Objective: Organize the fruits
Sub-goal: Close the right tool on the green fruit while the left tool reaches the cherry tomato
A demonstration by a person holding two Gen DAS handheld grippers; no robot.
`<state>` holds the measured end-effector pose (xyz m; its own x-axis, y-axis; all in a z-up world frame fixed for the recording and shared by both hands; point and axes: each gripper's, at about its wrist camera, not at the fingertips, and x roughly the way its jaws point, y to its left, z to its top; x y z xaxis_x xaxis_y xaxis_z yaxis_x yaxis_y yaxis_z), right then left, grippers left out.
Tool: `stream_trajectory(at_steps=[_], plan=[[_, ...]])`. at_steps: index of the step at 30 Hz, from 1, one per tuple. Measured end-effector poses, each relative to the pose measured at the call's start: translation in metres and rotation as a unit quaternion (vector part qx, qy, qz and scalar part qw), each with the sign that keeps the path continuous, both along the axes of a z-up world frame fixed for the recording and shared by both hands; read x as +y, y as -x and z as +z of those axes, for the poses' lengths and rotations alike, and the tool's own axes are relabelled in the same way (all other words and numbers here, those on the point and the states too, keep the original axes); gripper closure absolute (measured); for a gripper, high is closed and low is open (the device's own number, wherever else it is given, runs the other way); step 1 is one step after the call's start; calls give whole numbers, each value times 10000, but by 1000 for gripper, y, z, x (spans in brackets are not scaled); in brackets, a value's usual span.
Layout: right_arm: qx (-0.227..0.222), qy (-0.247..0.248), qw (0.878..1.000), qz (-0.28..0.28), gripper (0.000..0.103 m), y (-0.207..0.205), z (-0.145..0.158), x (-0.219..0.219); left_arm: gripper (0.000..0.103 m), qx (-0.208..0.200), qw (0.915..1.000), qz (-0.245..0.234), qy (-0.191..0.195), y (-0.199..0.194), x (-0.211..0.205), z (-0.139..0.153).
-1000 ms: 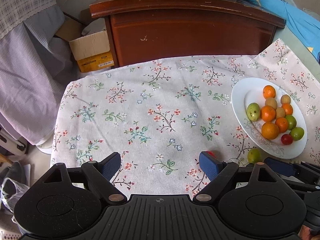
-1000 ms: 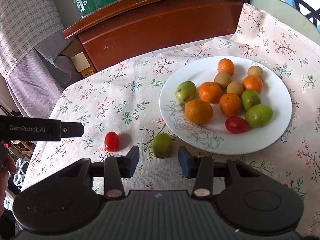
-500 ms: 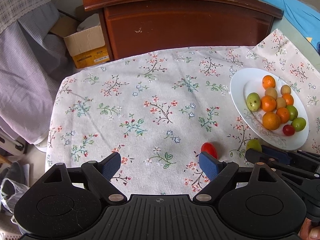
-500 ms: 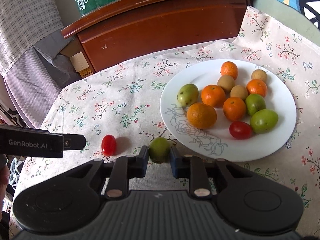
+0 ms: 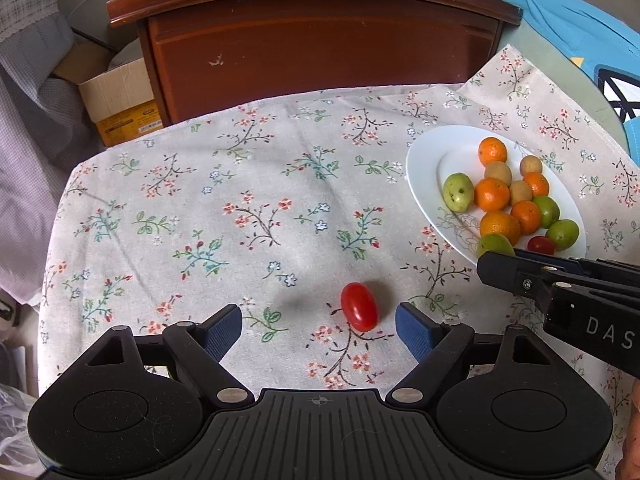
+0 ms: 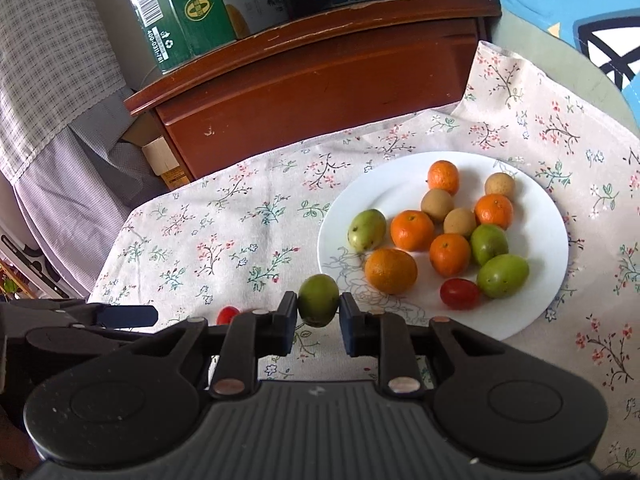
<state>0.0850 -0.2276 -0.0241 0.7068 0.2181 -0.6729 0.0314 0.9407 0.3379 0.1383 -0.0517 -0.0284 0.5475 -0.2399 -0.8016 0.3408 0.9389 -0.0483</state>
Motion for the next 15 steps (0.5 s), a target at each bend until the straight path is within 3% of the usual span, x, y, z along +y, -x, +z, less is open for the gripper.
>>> stream_trajectory(at_steps=[4,8,15], plan=[[73,-131,9998,-160,80,-1,0,-7,30,-74,9999,-131,25,0,-9,-4],[124,-257,9993,-241,80,0,0,-12,52,26,9999,-100,56,-4,-11,-10],[148,-263,9992,-245,80,0,0,-12,52,-29,10000,-49,46,-3,-10,-12]])
